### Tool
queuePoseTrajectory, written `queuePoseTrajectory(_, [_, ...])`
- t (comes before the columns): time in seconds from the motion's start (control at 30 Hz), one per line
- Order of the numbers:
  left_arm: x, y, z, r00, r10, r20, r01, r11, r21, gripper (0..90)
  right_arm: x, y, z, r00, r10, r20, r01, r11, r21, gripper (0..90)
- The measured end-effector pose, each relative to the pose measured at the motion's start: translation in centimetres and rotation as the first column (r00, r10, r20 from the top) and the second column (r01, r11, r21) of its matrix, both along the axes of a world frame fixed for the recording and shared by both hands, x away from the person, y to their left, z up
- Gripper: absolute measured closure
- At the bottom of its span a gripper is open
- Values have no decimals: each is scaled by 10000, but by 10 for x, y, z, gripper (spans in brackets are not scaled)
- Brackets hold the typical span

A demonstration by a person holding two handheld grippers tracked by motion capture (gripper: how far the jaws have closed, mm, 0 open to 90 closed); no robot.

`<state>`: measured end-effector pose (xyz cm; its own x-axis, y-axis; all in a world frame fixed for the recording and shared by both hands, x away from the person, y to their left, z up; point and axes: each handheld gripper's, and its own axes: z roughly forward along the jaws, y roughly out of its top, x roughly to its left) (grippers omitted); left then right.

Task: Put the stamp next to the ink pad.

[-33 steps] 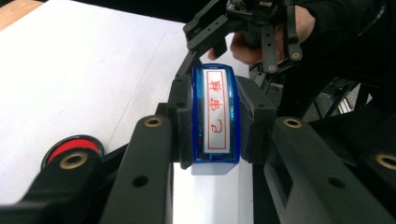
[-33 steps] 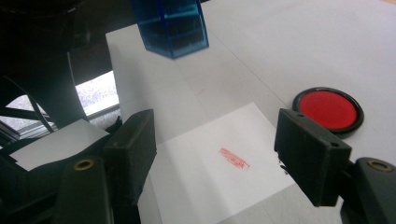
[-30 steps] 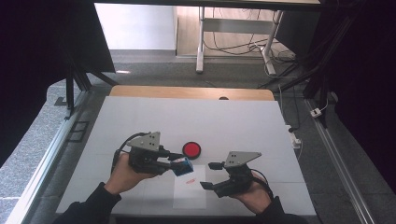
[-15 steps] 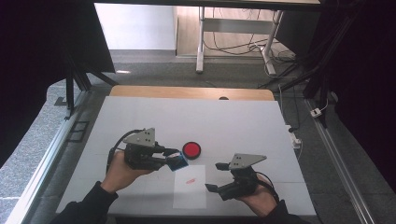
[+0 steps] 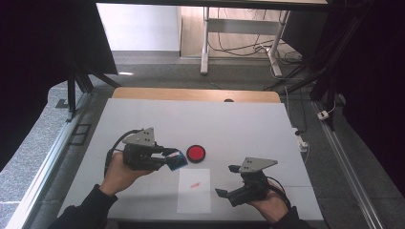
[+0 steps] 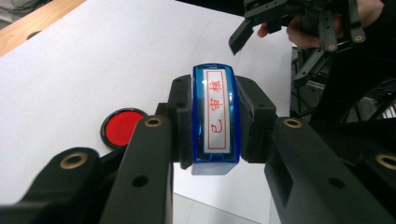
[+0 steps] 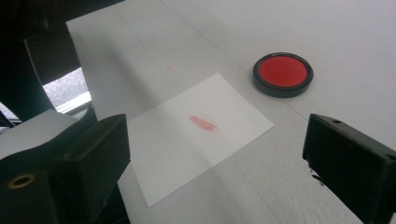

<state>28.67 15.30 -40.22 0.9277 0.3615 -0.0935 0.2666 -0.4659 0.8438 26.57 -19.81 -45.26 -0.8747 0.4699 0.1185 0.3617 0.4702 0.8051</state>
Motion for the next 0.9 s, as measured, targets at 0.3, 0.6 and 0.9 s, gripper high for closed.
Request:
queuePoseTrajectory(0.3, [4, 8, -1, 9990, 455, -9, -455, 9989, 94, 700, -2, -9, -2, 9987, -479, 177, 485, 9983, -328, 0])
queuePoseTrajectory(0.6, [8, 15, -5, 9956, 936, -26, -935, 9951, 333, 700, -6, -27, -6, 9891, -1444, 289, 1461, 9869, -680, 0])
queuePoseTrajectory(0.9, [15, 24, -11, 9875, 1570, -151, -1556, 9855, 677, 700, -12, -42, -9, 9746, -2174, 539, 2224, 9680, -1167, 0])
